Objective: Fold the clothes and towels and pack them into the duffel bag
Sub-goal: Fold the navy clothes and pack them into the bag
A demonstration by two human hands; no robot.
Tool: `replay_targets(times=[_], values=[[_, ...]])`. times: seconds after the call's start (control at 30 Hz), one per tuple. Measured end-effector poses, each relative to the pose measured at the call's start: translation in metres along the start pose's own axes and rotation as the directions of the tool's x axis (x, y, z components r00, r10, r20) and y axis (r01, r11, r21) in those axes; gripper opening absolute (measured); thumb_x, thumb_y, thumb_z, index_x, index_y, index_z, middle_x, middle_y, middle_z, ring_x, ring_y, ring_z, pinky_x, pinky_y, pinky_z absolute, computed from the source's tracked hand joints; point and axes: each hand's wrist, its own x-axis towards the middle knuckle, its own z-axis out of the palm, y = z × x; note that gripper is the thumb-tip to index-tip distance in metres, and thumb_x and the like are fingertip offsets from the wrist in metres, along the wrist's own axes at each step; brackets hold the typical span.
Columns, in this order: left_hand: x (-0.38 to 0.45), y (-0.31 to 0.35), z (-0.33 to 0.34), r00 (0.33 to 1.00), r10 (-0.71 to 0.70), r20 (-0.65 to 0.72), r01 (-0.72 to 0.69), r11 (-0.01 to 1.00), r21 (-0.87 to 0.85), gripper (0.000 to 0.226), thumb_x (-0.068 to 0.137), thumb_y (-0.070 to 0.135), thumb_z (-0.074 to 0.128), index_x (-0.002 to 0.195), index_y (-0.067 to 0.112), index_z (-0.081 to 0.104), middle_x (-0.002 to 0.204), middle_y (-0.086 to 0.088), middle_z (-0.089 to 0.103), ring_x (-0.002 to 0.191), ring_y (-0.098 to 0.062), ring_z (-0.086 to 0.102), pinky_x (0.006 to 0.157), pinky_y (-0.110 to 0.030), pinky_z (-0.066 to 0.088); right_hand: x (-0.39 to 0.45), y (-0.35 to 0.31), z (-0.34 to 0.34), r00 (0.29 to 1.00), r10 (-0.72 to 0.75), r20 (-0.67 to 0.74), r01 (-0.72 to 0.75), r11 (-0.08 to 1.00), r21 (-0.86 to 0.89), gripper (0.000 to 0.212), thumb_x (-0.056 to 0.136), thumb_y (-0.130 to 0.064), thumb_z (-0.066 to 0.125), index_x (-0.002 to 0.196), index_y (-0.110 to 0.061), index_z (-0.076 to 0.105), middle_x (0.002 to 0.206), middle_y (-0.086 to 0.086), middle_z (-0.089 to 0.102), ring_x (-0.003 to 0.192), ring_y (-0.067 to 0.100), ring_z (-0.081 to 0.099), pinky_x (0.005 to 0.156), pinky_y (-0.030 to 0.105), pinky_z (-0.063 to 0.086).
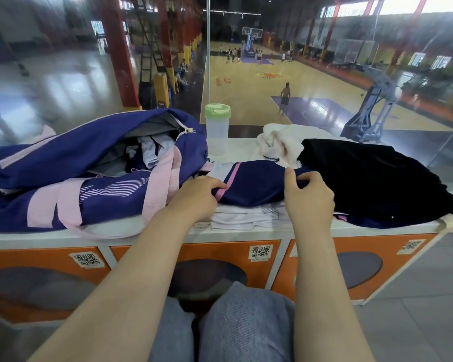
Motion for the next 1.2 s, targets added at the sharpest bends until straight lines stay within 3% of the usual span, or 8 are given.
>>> replay_targets(times=[0.23, 0.33, 0.43, 0.57, 0.77, 1.0, 1.07, 1.2], values=[[-0.003, 0.003, -0.002, 0.999, -0.045, 0.019, 0.048, 0.974, -0.222, 0.054, 0.090, -0.002, 0.036, 0.130, 0.028, 0.057, 0.132, 0.011, 0.053, 0.115, -0.021, 0.055, 0.071, -0.025, 0.043, -0.011, -0.036, 0.027, 0.958, -0.283, -0.052, 0.285, 0.958, 0.036, 0.042, 0.091, -0.005, 0.052, 0.130, -0.023, 0.054, 0.109, 0.004, 0.064, 0.091, 0.019, 0.058, 0.074, 0.023, 0.041], [-0.002, 0.000, -0.005, 0.979, -0.182, -0.096, 0.114, 0.869, -0.481, 0.052, 0.087, 0.001, 0.035, 0.126, 0.026, 0.058, 0.135, 0.006, 0.055, 0.121, -0.018, 0.052, 0.098, -0.033, 0.044, -0.020, -0.054, 0.043, 0.846, -0.526, 0.088, 0.512, 0.848, 0.138, 0.056, 0.088, -0.001, 0.052, 0.139, -0.023, 0.044, 0.116, 0.004, 0.063, 0.097, 0.021, 0.059, 0.079, 0.027, 0.045], [-0.001, 0.002, -0.009, 0.941, -0.298, -0.157, 0.136, 0.763, -0.632, 0.045, 0.092, 0.012, 0.034, 0.133, 0.027, 0.049, 0.131, 0.003, 0.055, 0.116, -0.022, 0.052, 0.101, -0.038, 0.041, -0.027, -0.060, 0.057, 0.680, -0.650, 0.340, 0.644, 0.751, 0.148, 0.067, 0.084, -0.001, 0.054, 0.142, -0.027, 0.034, 0.109, 0.003, 0.067, 0.092, 0.023, 0.062, 0.080, 0.038, 0.050], [0.001, -0.002, -0.013, 0.919, -0.356, -0.169, 0.119, 0.659, -0.742, 0.048, 0.095, 0.017, 0.033, 0.140, 0.030, 0.041, 0.136, 0.002, 0.051, 0.119, -0.018, 0.049, 0.105, -0.038, 0.038, -0.036, -0.052, 0.068, 0.578, -0.632, 0.516, 0.647, 0.740, 0.183, 0.059, 0.088, -0.003, 0.054, 0.138, -0.028, 0.035, 0.118, 0.002, 0.066, 0.102, 0.021, 0.061, 0.078, 0.029, 0.046], [0.000, -0.005, -0.010, 0.938, -0.268, -0.219, 0.073, 0.772, -0.631, 0.045, 0.098, 0.020, 0.035, 0.141, 0.033, 0.040, 0.132, 0.008, 0.049, 0.106, -0.011, 0.051, 0.088, -0.029, 0.042, -0.035, -0.045, 0.068, 0.551, -0.569, 0.610, 0.554, 0.797, 0.242, 0.041, 0.091, -0.020, 0.056, 0.128, -0.029, 0.040, 0.112, -0.003, 0.070, 0.096, 0.015, 0.066, 0.081, 0.035, 0.053], [-0.004, -0.011, -0.005, 0.955, -0.140, -0.260, 0.048, 0.942, -0.333, 0.054, 0.084, -0.009, 0.043, 0.124, 0.028, 0.041, 0.113, -0.004, 0.057, 0.078, -0.017, 0.055, 0.054, -0.025, 0.037, -0.014, -0.031, 0.050, 0.930, -0.271, 0.250, 0.240, 0.960, 0.146, 0.032, 0.089, -0.009, 0.050, 0.121, -0.017, 0.052, 0.111, -0.002, 0.062, 0.096, 0.016, 0.058, 0.076, 0.028, 0.046], [-0.006, -0.010, -0.004, 0.959, -0.086, -0.269, 0.031, 0.979, -0.201, 0.043, 0.084, -0.008, 0.046, 0.111, 0.026, 0.046, 0.114, -0.002, 0.052, 0.083, -0.016, 0.052, 0.058, -0.025, 0.034, -0.008, -0.026, 0.047, 0.935, -0.126, 0.332, 0.117, 0.992, 0.047, 0.028, 0.093, -0.022, 0.055, 0.116, -0.008, 0.050, 0.100, 0.002, 0.056, 0.088, 0.017, 0.053, 0.068, 0.026, 0.040], [-0.004, -0.013, -0.001, 0.969, -0.053, -0.240, 0.030, 0.995, -0.099, 0.042, 0.086, -0.004, 0.045, 0.115, 0.024, 0.057, 0.128, -0.001, 0.048, 0.102, -0.022, 0.053, 0.074, -0.029, 0.038, -0.002, -0.022, 0.053, 0.899, -0.029, 0.436, 0.032, 0.999, 0.000, 0.052, 0.090, -0.041, 0.059, 0.055, -0.012, 0.034, 0.052, -0.002, 0.035, 0.050, 0.014, 0.035, 0.057, 0.028, 0.032]])
